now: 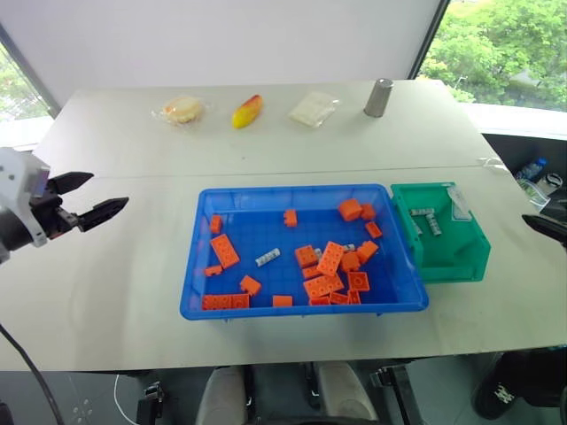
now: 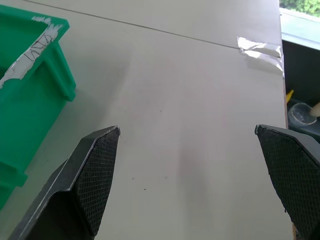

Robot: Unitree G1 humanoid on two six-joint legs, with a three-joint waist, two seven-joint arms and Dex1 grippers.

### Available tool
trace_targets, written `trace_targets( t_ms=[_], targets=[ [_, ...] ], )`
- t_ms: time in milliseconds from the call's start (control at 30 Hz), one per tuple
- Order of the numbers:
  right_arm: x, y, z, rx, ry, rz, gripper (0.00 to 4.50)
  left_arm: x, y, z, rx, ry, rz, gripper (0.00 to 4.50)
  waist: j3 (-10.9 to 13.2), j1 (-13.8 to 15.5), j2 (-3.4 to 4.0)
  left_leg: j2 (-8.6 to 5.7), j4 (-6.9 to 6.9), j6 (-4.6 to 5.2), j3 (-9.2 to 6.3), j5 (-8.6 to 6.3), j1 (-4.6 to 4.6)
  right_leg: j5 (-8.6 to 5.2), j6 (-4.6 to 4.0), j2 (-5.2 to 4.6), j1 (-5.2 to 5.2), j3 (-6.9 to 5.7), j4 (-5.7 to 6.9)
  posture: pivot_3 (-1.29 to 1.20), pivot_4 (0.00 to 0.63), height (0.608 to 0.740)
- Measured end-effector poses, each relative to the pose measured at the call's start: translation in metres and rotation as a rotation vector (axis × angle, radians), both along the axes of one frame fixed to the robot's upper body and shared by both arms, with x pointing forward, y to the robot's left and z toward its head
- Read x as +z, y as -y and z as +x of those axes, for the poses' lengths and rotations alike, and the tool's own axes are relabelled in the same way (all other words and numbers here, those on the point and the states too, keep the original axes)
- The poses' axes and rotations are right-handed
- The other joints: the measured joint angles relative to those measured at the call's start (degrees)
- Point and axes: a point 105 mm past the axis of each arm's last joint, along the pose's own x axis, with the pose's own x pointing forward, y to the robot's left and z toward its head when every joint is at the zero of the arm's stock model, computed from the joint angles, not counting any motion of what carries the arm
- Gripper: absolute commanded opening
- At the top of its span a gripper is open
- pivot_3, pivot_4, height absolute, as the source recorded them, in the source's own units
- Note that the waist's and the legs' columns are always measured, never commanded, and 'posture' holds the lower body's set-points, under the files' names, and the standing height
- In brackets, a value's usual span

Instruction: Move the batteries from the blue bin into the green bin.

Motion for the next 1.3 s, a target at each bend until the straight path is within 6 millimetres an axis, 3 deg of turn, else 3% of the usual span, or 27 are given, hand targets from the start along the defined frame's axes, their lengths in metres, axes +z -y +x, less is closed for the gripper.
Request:
trace_targets(
  t_ms=[300,433,567,633,667,767,933,967,1167,1300],
  targets=[
    [0.018,-0.004,0.013,0.005,0.052,-0.017,4.47,0.001,0.015,-0.002,-0.058,0.003,0.035,4.5,0.0,-0.04,0.0,0.0,0.03,-0.01,0.02,0.0,0.02,0.0,0.0,0.01,-0.02,0.04,0.09,0.0,0.15,0.74],
    [0.04,-0.031,0.027,0.162,0.073,-0.003,4.47,0.003,0.034,-0.008,-0.168,-0.03,0.031,4.5,0.0,-0.21,0.0,0.0,0.07,-0.01,0.04,0.0,0.02,0.0,0.0,0.02,-0.08,0.08,0.22,0.0,0.15,0.74],
    [0.059,-0.101,0.048,0.543,0.038,-0.052,4.47,0.01,0.06,-0.023,-0.338,-0.077,0.068,4.5,0.0,-0.77,0.0,0.04,0.08,-0.01,0.01,0.0,0.03,0.02,0.05,0.08,-0.13,0.07,0.38,0.0,0.15,0.74],
    [0.063,-0.15,0.058,0.751,0.019,-0.086,4.47,0.007,0.075,-0.033,-0.436,-0.117,0.101,4.5,0.01,-1.24,0.04,0.06,0.06,-0.01,0.0,0.0,0.04,0.02,0.06,0.09,-0.18,0.07,0.46,0.0,0.15,0.74],
    [0.068,-0.189,0.064,0.894,0.027,-0.123,4.47,0.005,0.087,-0.039,-0.504,-0.132,0.112,4.5,0.04,-1.39,0.09,0.06,0.07,-0.03,-0.01,0.02,0.01,0.1,0.19,0.13,-0.27,0.07,0.54,0.0,0.15,0.74],
    [0.07,-0.236,0.068,1.038,0.009,-0.161,4.47,0.001,0.095,-0.043,-0.553,-0.155,0.131,4.5,0.04,-0.94,0.09,0.05,0.06,-0.07,-0.11,0.04,-0.07,0.07,0.13,0.17,-0.4,0.02,0.7,0.0,0.15,0.74],
    [0.052,-0.364,0.047,1.417,-0.039,-0.213,4.47,-0.01,0.105,-0.045,-0.594,-0.176,0.172,4.5,0.04,-0.46,0.09,0.05,0.11,-0.07,-0.1,0.05,-0.25,0.02,0.05,0.17,-0.68,0.02,0.98,0.0,0.15,0.74],
    [0.048,-0.38,0.041,1.463,-0.051,-0.22,4.47,-0.013,0.107,-0.046,-0.603,-0.18,0.175,4.5,0.04,-0.25,0.09,0.04,0.14,-0.07,-0.1,0.05,-0.29,0.01,0.04,0.17,-0.7,0.02,1.02,0.0,0.15,0.74],
    [0.019,-0.436,0.018,1.605,-0.13,-0.263,4.47,-0.023,0.118,-0.041,-0.616,-0.183,0.178,4.5,0.04,1.51,0.08,0.03,0.88,-0.08,-0.27,0.05,-0.82,-0.11,-0.18,0.08,-0.84,-0.16,1.21,0.0,0.15,0.74],
    [0.001,-0.442,0.021,1.596,-0.146,-0.352,4.47,-0.024,0.123,-0.043,-0.63,-0.183,0.185,4.5,-0.07,1.96,-0.11,-0.03,0.97,-0.08,-0.31,0.05,-0.85,-0.11,-0.2,0.02,-0.81,-0.16,1.2,0.0,0.15,0.74]
  ],
)
